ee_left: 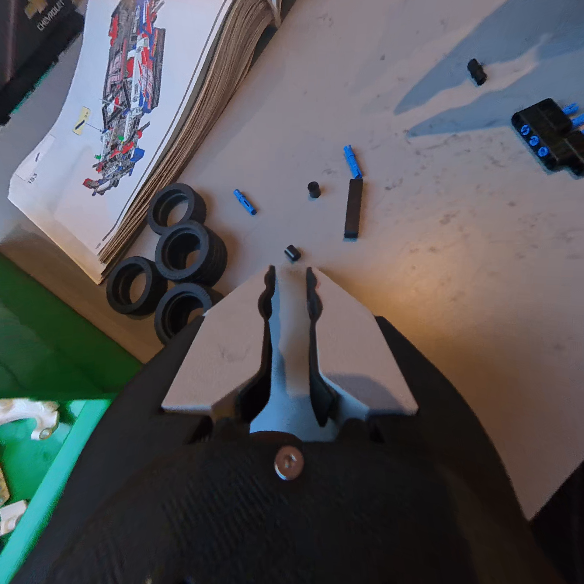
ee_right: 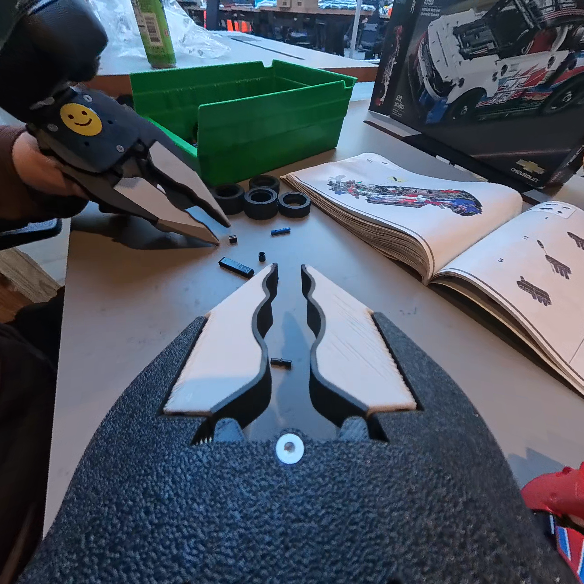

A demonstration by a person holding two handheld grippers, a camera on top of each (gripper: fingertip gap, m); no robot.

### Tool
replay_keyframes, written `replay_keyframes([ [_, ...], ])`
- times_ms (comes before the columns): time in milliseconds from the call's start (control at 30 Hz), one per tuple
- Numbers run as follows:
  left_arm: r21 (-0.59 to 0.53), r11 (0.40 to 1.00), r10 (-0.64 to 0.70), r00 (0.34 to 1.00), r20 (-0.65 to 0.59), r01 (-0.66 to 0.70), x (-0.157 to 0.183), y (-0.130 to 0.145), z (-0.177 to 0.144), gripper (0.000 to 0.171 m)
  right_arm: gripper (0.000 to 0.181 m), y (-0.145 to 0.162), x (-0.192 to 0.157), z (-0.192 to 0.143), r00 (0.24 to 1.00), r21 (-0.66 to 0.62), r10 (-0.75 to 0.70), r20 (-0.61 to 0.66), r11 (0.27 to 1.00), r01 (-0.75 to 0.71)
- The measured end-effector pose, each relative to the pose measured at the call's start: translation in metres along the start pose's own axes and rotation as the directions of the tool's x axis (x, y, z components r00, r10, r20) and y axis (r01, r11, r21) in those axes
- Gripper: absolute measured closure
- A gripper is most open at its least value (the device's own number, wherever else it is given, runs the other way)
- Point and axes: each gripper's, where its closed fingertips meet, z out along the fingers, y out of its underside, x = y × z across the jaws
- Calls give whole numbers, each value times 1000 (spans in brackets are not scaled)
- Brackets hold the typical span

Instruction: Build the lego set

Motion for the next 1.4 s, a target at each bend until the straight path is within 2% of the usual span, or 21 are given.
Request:
replay_keyframes([
  [100, -15, 998, -54, 998, -41, 54, -1, 3, -3, 147, 167, 1, 0, 1, 1000, -6, 1, 0, 1000, -1],
  [200, -25, 994, -110, 990, -89, 109, 2, 3, -2, 148, 167, 2, 0, 2, 1000, -16, -3, 1, 1000, 3],
  [367, -84, 960, -276, 947, -163, 266, 5, -2, 4, 142, 167, 2, 0, 2, 1000, -16, -4, 0, 1000, 4],
  [467, -90, 950, -310, 933, -182, 298, 5, -5, 6, 143, 167, 2, 0, 2, 1000, -14, -4, 1, 1000, 4],
  [600, -95, 956, -290, 942, -170, 278, 6, -5, 6, 141, 167, 2, -1, 2, 1000, -13, -2, 6, 1000, 2],
  [700, -102, 960, -273, 953, -132, 261, 4, 0, 1, 125, 166, 2, -3, 1, 1000, -13, 0, 24, 1000, 0],
  [767, -73, 970, -238, 962, -133, 230, 10, -5, -7, 121, 157, 6, -3, 2, 999, -44, 21, 38, 999, -20],
  [833, -14, 983, -181, 966, -183, 181, 27, -19, -16, 123, 148, 11, -3, 3, 998, -73, 46, 53, 996, -42],
  [933, 48, 993, -86, 934, -346, 109, 71, -39, -22, 128, 143, 17, -7, -1, 993, -117, 85, 84, 990, -74],
  [1000, 42, 997, -45, 911, -411, 68, 95, -43, -18, 128, 144, 23, -9, -8, 987, -144, 125, 97, 983, -110],
  [1133, -9, 1000, -22, 860, -509, 21, 128, -39, -9, 126, 149, 40, 2, -22, 979, -216, 198, 44, 959, -184],
  [1233, 0, 1000, -12, 844, -536, 14, 138, -46, -8, 125, 161, 50, 3, -29, 969, -269, 243, 45, 937, -223],
  [1400, 9, 1000, -1, 837, -548, 7, 150, -58, 0, 130, 159, 66, -8, -25, 957, -374, 280, 70, 897, -235],
])
